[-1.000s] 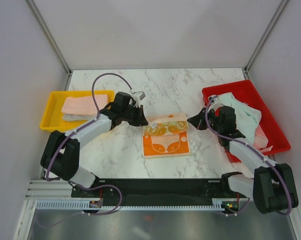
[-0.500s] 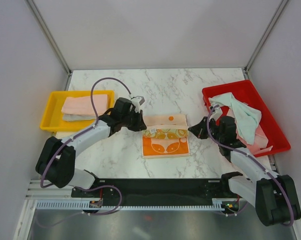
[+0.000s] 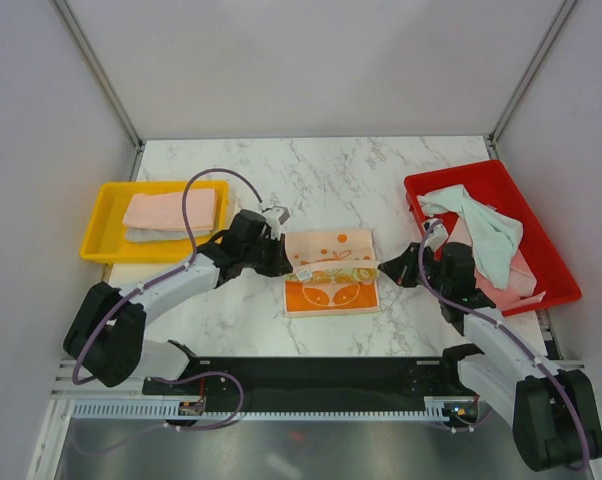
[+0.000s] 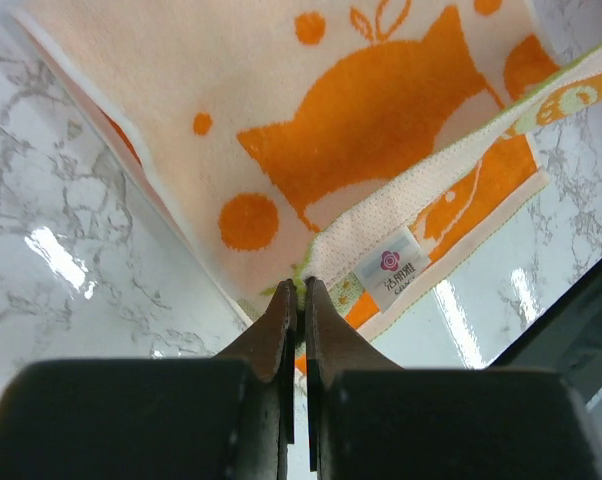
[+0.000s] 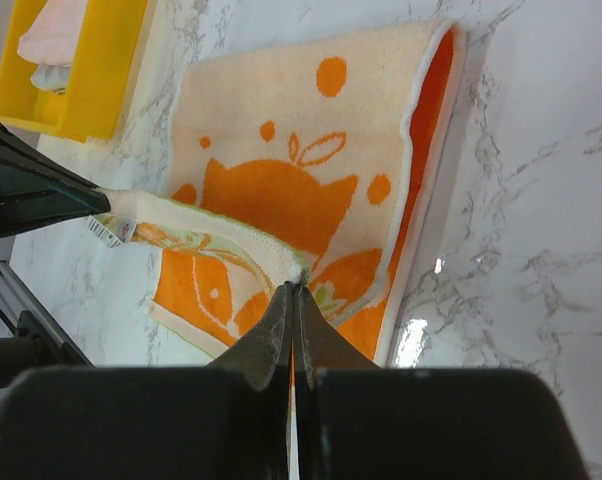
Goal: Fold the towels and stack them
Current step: Fold the towel
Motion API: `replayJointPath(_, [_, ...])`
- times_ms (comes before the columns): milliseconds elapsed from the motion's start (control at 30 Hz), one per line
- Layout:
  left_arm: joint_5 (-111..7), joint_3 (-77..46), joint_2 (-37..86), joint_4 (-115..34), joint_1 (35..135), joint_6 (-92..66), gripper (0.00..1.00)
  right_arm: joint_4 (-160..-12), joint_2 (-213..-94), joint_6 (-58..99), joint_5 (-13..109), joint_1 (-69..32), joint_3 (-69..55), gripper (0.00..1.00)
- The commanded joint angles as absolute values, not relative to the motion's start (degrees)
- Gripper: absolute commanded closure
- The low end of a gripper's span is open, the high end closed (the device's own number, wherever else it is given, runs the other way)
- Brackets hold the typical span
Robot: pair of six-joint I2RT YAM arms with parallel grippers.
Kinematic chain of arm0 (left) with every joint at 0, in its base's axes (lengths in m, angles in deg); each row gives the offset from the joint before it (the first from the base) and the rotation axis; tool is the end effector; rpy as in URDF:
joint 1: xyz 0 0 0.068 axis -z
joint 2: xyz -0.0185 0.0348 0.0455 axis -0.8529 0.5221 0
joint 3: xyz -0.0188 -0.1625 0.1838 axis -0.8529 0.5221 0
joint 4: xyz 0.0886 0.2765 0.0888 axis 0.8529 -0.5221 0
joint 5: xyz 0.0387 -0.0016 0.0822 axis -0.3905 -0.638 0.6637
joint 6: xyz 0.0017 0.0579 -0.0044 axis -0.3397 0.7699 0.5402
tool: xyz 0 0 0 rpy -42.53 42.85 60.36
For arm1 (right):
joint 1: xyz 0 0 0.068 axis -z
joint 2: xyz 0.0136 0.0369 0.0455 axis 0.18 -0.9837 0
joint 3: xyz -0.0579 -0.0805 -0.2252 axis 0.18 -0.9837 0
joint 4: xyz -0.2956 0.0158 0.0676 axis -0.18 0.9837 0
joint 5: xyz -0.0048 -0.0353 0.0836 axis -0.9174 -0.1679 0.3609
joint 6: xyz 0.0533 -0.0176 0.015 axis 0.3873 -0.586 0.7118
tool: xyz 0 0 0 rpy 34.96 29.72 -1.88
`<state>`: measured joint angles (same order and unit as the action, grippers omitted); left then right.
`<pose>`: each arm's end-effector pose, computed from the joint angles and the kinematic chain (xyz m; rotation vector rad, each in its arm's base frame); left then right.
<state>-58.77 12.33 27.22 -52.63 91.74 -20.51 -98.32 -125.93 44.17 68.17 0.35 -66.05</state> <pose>0.2691 -0.1889 0.1547 0.4423 2.3865 -0.7395 0.2406 0.0623 0.1311 0.0383 2.0739 0.9284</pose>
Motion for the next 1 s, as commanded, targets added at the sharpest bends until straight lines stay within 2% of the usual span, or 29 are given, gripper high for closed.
replayJointPath(0, [-56.86, 14.21, 24.68, -50.56, 92.89, -23.13, 0.98, -97.85, -123.3, 44.65, 66.89, 0.26, -66.94, 1.0])
replayJointPath(167, [-56.42, 15.8, 24.24, -50.56, 93.68, -23.83, 0.98, -96.08, -123.12, 44.99, 67.5, 0.18, -67.64, 1.0])
replayJointPath(267, [-56.42, 15.89, 23.98, -50.91, 93.95, -24.09, 0.94, -94.51, -122.07, 45.61, 67.24, 0.18, -68.08, 0.91])
replayJointPath(300, [-56.33, 15.8, 23.46, -51.09, 94.12, -24.27, 0.9, -93.63, -121.72, 45.79, 66.71, 0.18, -67.91, 0.83])
replayJointPath(333, [-56.07, 15.97, 23.02, -51.35, 94.3, -24.36, 0.75, -92.41, -120.76, 45.88, 66.1, 0.18, -67.82, 0.78])
replayJointPath(367, [-55.89, 16.06, 22.49, -52.23, 94.39, -24.62, 0.66, -89.26, -120.23, 45.96, 64.96, 0.18, -67.13, 0.73])
replayJointPath(400, [-55.46, 15.97, 21.96, -52.67, 94.56, -24.88, 0.6, -87.4, -119.61, 45.97, 63.91, 0.18, -66.6, 0.66])
replayJointPath(433, [-55.19, 16.06, 20.83, -53.2, 94.65, -25.06, 0.56, -84.77, -118.56, 45.97, 62.5, 0.18, -65.89, 0.64])
replayJointPath(567, [-54.05, 15.89, 17.92, -55.31, 94.74, -26.9, 0.54, -72.29, -116.97, 47.81, 56.95, 0.18, -61.15, 0.58])
replayJointPath(867, [-56.24, 15.97, 19.67, -56.28, 94.74, -31.39, 0.53, -72.44, -124.43, 48.51, 59.24, 0.09, -56.4, 0.57])
replayJointPath(967, [-53.36, 15.54, 20.37, -57.24, 94.74, -32.0, 0.51, -72.7, -128.56, 47.64, 58.63, 0.18, -55.87, 0.58])
